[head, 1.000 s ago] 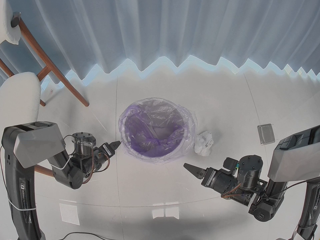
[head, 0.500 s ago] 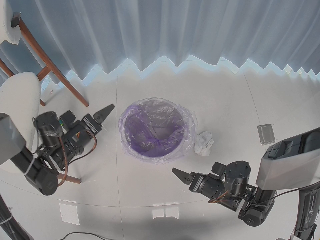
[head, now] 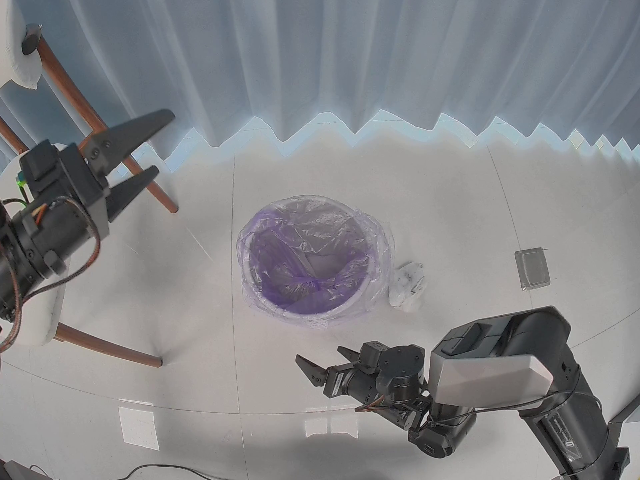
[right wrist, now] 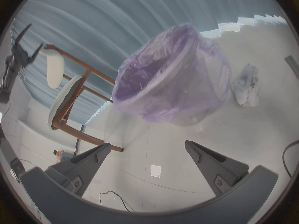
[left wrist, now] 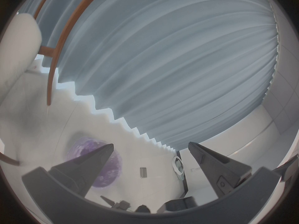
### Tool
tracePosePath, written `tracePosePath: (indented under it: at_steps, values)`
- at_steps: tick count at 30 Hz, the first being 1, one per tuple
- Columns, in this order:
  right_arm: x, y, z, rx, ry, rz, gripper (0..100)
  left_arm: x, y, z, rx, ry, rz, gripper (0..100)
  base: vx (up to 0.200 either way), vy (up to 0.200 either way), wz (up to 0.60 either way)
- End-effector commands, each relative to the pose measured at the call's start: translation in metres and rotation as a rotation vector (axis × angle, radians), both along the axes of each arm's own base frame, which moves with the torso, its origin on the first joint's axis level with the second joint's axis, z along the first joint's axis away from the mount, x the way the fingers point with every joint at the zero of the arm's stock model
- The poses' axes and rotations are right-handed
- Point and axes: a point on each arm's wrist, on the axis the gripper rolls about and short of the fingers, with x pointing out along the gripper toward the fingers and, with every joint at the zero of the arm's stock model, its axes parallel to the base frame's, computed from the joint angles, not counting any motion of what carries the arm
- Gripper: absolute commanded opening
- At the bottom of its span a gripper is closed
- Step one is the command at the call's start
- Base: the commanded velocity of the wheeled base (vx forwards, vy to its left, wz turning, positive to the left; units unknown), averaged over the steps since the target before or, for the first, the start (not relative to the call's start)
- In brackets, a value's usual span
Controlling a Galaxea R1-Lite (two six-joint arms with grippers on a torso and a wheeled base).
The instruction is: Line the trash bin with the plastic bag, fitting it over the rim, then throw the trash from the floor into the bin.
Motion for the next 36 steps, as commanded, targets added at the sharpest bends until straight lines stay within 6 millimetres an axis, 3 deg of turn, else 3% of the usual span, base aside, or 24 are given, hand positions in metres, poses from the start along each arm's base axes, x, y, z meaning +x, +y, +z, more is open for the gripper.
tracePosePath:
  at_steps: [1, 7, 11, 19, 28, 36]
  values:
    - [0.007, 0.003, -0.027, -0.023, 0.032, 0.002, 100, -0.025, 0.009, 0.022, -0.034, -0.098, -0.007, 100, 0.000, 0.000, 0.00]
    - [0.039, -0.009, -0.022, 0.010, 0.014, -0.064, 100, -0.026, 0.008, 0.021, -0.033, -0.094, -0.013, 100, 0.000, 0.000, 0.00]
    - [0.042, -0.010, -0.021, 0.040, 0.037, -0.064, 100, -0.025, 0.007, 0.020, -0.031, -0.088, -0.018, 100, 0.000, 0.000, 0.00]
    - [0.069, -0.007, -0.013, 0.179, 0.031, -0.104, 100, -0.024, 0.006, 0.017, -0.027, -0.079, -0.022, 100, 0.000, 0.000, 0.00]
    - [0.074, -0.005, -0.017, 0.203, 0.040, -0.084, 100, -0.024, 0.006, 0.017, -0.027, -0.078, -0.021, 100, 0.000, 0.000, 0.00]
    - [0.090, -0.007, -0.016, 0.237, 0.122, -0.154, 100, -0.024, 0.006, 0.016, -0.026, -0.076, -0.021, 100, 0.000, 0.000, 0.00]
